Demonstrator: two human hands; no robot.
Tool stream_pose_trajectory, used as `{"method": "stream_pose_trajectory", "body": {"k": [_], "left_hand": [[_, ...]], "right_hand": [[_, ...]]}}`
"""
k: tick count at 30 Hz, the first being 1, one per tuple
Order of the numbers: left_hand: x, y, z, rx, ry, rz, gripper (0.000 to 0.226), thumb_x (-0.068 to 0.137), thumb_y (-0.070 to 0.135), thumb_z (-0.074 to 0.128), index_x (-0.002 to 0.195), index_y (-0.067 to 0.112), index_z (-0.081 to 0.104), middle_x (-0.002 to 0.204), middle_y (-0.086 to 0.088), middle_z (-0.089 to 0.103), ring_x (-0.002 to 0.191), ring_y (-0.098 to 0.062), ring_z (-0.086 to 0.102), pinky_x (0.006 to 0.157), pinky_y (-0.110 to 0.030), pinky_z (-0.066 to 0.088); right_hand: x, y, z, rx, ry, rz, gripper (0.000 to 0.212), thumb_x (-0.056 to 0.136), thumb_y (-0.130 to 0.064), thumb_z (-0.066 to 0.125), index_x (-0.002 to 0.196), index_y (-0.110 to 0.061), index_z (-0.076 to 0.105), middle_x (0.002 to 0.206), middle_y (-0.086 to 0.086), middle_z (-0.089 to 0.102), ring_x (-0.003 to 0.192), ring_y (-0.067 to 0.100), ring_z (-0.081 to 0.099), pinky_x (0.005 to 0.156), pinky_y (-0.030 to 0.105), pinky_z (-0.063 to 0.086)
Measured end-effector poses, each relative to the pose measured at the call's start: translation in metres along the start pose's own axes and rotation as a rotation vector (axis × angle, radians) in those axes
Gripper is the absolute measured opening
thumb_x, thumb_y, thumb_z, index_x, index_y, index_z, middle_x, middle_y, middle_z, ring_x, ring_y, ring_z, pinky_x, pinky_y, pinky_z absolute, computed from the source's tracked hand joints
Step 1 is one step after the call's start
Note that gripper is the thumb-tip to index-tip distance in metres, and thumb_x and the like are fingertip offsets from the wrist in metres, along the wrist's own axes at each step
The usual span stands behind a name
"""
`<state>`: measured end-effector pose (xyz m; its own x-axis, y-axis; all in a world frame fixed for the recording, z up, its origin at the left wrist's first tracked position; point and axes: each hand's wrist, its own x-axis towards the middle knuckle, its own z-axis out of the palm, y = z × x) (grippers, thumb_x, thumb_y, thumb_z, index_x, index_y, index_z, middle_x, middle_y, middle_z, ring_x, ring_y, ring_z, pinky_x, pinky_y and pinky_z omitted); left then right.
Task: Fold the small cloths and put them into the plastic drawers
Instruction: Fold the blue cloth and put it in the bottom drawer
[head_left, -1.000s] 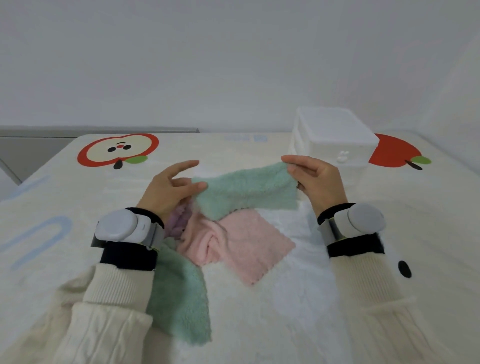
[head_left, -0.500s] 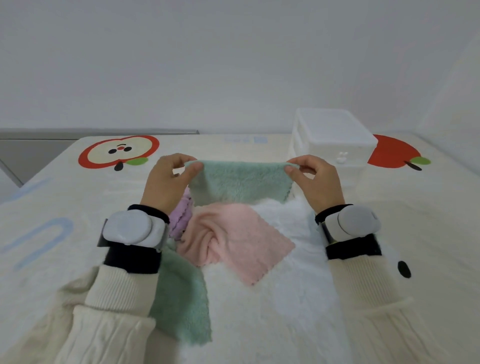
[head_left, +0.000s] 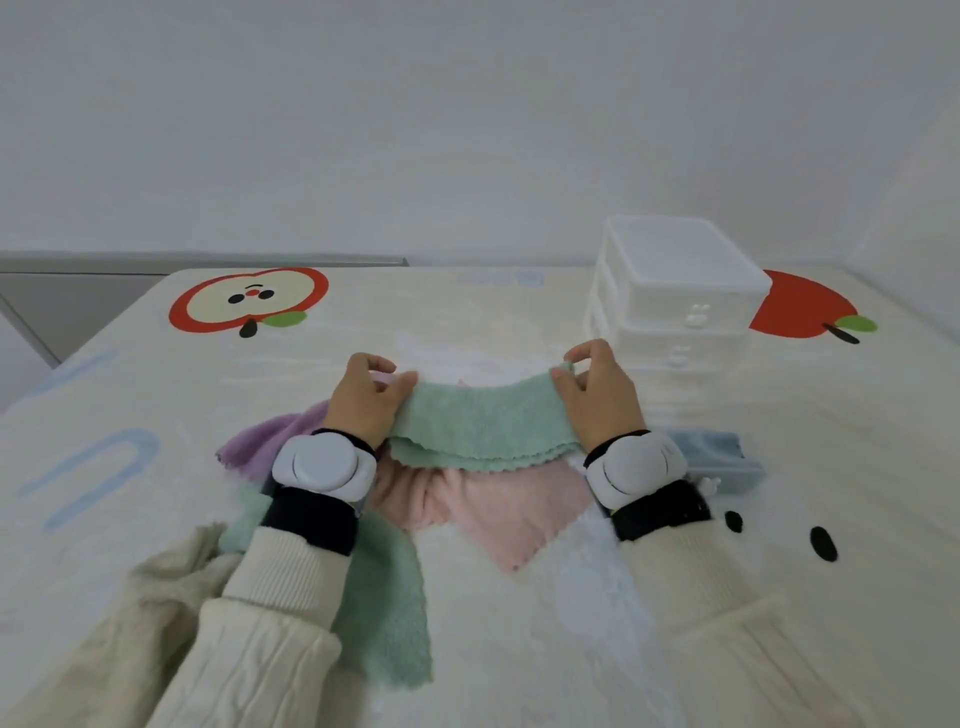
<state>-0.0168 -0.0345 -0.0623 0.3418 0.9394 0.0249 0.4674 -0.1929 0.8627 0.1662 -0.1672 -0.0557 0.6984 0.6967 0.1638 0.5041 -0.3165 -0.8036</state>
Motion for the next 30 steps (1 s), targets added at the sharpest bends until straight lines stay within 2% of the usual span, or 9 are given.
{"method": "stream_pose_trajectory", "body": {"k": [4, 7, 10, 13, 16, 20, 23, 27, 30], "left_hand": [[0.000, -0.005, 0.000, 0.059, -0.073, 0.005, 0.039, 0.089, 0.030, 0.059, 0.121, 0.013, 0.043, 0.098, -0.007, 0.057, 0.090, -0.024, 0.054, 0.078, -0.030, 0.041], [-0.003, -0.007, 0.000, 0.112, -0.132, 0.033, 0.037, 0.086, 0.029, 0.063, 0.118, 0.020, 0.046, 0.093, -0.006, 0.058, 0.083, -0.023, 0.056, 0.078, -0.037, 0.048], [-0.005, -0.008, -0.003, 0.112, -0.170, 0.096, 0.025, 0.083, 0.022, 0.067, 0.105, 0.024, 0.056, 0.095, -0.005, 0.059, 0.079, -0.019, 0.053, 0.073, -0.028, 0.047], [-0.006, -0.003, -0.005, 0.080, -0.165, 0.146, 0.019, 0.081, 0.014, 0.068, 0.098, 0.022, 0.065, 0.106, -0.003, 0.065, 0.096, -0.019, 0.058, 0.083, -0.023, 0.044], [-0.009, 0.003, -0.004, 0.064, -0.174, 0.148, 0.025, 0.081, 0.011, 0.067, 0.104, 0.018, 0.068, 0.105, 0.000, 0.065, 0.103, -0.019, 0.061, 0.088, -0.023, 0.044], [-0.011, 0.007, 0.000, 0.019, -0.181, 0.149, 0.033, 0.080, 0.008, 0.068, 0.113, 0.014, 0.065, 0.117, -0.005, 0.063, 0.098, -0.015, 0.060, 0.068, -0.005, 0.048], [-0.014, 0.010, 0.004, 0.015, -0.180, 0.153, 0.038, 0.081, 0.010, 0.068, 0.118, 0.014, 0.063, 0.119, 0.002, 0.059, 0.082, -0.003, 0.059, 0.055, 0.002, 0.045], [-0.020, 0.018, 0.010, 0.021, -0.189, 0.151, 0.043, 0.082, 0.012, 0.067, 0.124, 0.015, 0.059, 0.113, 0.007, 0.056, 0.068, -0.004, 0.060, 0.061, -0.014, 0.054], [-0.024, 0.025, 0.016, 0.058, -0.191, 0.144, 0.048, 0.080, 0.017, 0.067, 0.127, 0.019, 0.056, 0.123, -0.001, 0.059, 0.093, -0.022, 0.066, 0.085, -0.034, 0.055]], "right_hand": [[-0.003, -0.001, 0.001, -0.117, -0.102, 0.043, 0.045, 0.087, -0.015, 0.059, 0.127, -0.014, 0.040, 0.080, 0.001, 0.050, 0.083, 0.024, 0.054, 0.081, 0.037, 0.046], [-0.005, -0.003, -0.002, -0.147, -0.116, 0.042, 0.050, 0.086, -0.012, 0.058, 0.131, -0.015, 0.037, 0.094, 0.005, 0.050, 0.089, 0.026, 0.054, 0.086, 0.039, 0.047], [-0.006, -0.006, -0.003, -0.170, -0.100, -0.004, 0.053, 0.086, -0.010, 0.058, 0.134, -0.016, 0.035, 0.098, 0.006, 0.050, 0.095, 0.028, 0.056, 0.087, 0.039, 0.046], [-0.009, -0.013, 0.003, -0.146, -0.082, -0.071, 0.055, 0.085, -0.009, 0.058, 0.134, -0.017, 0.035, 0.100, 0.008, 0.055, 0.094, 0.028, 0.058, 0.083, 0.037, 0.048], [-0.015, -0.022, 0.011, -0.059, -0.137, -0.121, 0.055, 0.085, -0.012, 0.062, 0.133, -0.020, 0.036, 0.093, 0.006, 0.061, 0.079, 0.017, 0.059, 0.064, 0.021, 0.046], [-0.025, -0.028, 0.022, 0.109, -0.275, -0.075, 0.044, 0.087, -0.014, 0.063, 0.126, -0.022, 0.045, 0.089, 0.004, 0.064, 0.070, 0.014, 0.063, 0.063, 0.020, 0.054], [-0.024, -0.024, 0.025, 0.230, -0.296, -0.014, 0.025, 0.091, 0.001, 0.046, 0.111, -0.007, 0.059, 0.096, 0.018, 0.066, 0.067, 0.022, 0.064, 0.060, 0.022, 0.058], [-0.016, -0.015, 0.019, -0.135, -0.286, -0.265, 0.025, 0.082, -0.004, 0.062, 0.103, -0.015, 0.072, 0.106, 0.002, 0.072, 0.097, 0.015, 0.064, 0.085, 0.019, 0.047], [-0.015, -0.012, 0.022, -0.303, -0.396, -0.259, 0.039, 0.073, -0.029, 0.073, 0.112, -0.027, 0.068, 0.115, -0.005, 0.069, 0.114, 0.018, 0.056, 0.098, 0.035, 0.045]]}}
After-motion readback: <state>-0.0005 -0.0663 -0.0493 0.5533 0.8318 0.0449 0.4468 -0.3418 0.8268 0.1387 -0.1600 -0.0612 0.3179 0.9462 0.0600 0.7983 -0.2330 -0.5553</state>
